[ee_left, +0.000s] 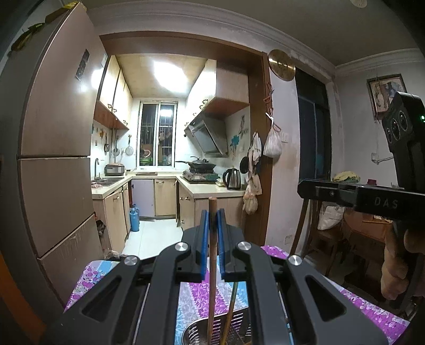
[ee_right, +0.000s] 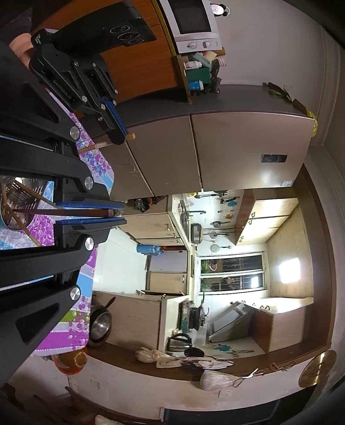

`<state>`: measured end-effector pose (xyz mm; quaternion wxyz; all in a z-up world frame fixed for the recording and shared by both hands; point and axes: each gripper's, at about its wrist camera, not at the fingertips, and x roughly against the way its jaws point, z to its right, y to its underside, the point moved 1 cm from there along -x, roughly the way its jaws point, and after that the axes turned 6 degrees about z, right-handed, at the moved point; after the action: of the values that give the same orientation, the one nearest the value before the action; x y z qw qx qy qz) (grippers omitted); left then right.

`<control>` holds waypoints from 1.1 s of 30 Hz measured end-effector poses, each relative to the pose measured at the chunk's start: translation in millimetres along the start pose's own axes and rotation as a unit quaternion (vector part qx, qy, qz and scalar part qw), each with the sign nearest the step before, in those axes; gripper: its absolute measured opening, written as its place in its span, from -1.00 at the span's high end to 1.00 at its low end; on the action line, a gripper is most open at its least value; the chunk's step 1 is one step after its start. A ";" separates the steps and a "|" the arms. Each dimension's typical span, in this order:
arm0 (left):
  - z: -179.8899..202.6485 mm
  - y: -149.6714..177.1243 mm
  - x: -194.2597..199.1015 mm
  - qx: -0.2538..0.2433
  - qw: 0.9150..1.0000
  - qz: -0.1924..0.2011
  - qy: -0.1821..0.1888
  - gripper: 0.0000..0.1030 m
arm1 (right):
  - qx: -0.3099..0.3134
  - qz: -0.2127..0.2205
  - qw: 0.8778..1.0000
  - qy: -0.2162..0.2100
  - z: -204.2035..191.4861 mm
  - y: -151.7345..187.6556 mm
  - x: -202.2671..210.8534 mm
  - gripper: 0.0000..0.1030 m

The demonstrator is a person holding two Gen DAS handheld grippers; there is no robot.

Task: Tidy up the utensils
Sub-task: 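Open the left gripper into the holder while the right gripper releases its chopstick, then move both grippers back to the table toward separate loose chopsticks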

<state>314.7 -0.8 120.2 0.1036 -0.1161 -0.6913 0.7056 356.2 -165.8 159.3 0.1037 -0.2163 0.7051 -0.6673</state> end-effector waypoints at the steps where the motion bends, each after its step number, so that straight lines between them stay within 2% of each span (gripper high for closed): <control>1: -0.5 0.7 -0.5 0.001 1.000 -0.001 -0.001 0.90 | -0.002 -0.002 1.000 0.000 1.1 2.1 -1.1 0.86; 8: -7.8 4.2 -4.9 0.006 1.000 -0.011 -0.005 0.84 | -0.009 -0.009 1.000 0.000 1.8 9.0 -6.0 0.86; 10: -7.9 3.2 -4.9 0.006 1.000 -0.011 -0.004 0.53 | -0.010 -0.008 1.000 0.000 2.5 9.5 -6.1 0.85; 14: -8.6 2.2 -3.8 0.004 1.000 -0.009 -0.005 0.16 | -0.010 -0.009 1.000 0.003 2.9 10.1 -4.9 0.80; 16: -9.0 3.3 -2.2 0.002 1.000 -0.008 -0.006 -0.03 | -0.012 -0.004 1.000 0.007 4.7 9.3 -2.2 0.54; 18: -8.8 3.1 0.6 -0.003 1.000 -0.005 -0.010 -0.10 | -0.016 0.005 1.000 0.012 7.5 8.3 2.8 0.19; 21: -9.2 -0.7 9.7 -0.007 1.000 -0.002 -0.012 -0.19 | -0.022 0.016 0.999 0.020 12.7 4.5 12.7 -0.02; 24: -6.9 -6.8 28.8 -0.013 1.000 0.003 -0.011 -0.25 | -0.021 0.028 0.999 0.028 16.5 -1.0 31.8 -0.13; 25: -5.8 -8.7 38.2 -0.016 1.000 0.005 -0.010 -0.30 | -0.020 0.034 0.999 0.031 17.1 -2.7 40.6 -0.19; 27: -0.4 -7.7 66.0 -0.028 1.000 0.010 -0.005 -0.40 | -0.009 0.048 0.998 0.037 15.2 -5.0 66.4 -0.56; 30: 7.6 3.2 106.9 -0.047 0.999 0.000 0.002 -0.45 | 0.003 0.062 0.997 0.050 11.1 4.0 112.6 -0.86; 33: 13.7 33.4 153.3 -0.046 0.998 -0.031 0.015 -0.47 | -0.008 0.043 0.997 0.061 13.5 29.0 150.3 -0.91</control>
<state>165.0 32.4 83.9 0.1300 -0.1095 -0.7246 0.6679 224.2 -244.1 151.0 0.0877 -0.1456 0.7239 -0.6686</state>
